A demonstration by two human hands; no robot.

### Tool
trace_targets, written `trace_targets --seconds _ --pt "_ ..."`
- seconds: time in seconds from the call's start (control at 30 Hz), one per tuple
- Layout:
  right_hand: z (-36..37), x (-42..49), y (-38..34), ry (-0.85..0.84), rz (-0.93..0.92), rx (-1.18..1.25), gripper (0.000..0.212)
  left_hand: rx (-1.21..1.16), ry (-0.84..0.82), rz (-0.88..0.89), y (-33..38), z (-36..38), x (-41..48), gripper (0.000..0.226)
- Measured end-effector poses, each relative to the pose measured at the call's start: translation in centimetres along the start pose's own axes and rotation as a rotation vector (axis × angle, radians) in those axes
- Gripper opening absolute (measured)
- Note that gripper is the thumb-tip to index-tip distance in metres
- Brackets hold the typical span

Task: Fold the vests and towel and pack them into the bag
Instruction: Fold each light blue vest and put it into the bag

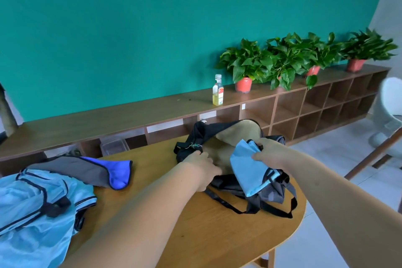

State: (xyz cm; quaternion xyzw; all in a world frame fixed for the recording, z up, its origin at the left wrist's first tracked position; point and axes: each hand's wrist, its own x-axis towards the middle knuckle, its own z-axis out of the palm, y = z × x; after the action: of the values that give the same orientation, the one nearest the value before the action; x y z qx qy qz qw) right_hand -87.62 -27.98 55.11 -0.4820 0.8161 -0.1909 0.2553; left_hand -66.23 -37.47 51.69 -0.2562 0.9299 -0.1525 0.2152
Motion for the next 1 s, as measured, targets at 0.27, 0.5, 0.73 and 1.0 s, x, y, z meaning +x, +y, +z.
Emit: trace_targets --seconds 0.27,0.5,0.73,1.0 --pt "-1.5 0.4 -1.2 -0.059 -0.085 -0.376 0.012 -0.307 0.145 0.319 4.1 -0.2 -3.5 0.020" --pt "1.7 1.0 -5.4 -0.158 -0.249 -0.739 0.024 -0.268 0.090 0.205 3.2 -0.1 -5.4 0.048" --pt "5.9 2.8 -6.5 -0.333 -0.238 -0.847 0.024 0.030 0.426 0.270 -0.9 1.1 -7.8 0.047" --pt "11.1 5.5 -9.2 -0.223 -0.239 -0.519 0.025 -0.055 0.533 0.264 -3.5 2.0 -10.9 0.025"
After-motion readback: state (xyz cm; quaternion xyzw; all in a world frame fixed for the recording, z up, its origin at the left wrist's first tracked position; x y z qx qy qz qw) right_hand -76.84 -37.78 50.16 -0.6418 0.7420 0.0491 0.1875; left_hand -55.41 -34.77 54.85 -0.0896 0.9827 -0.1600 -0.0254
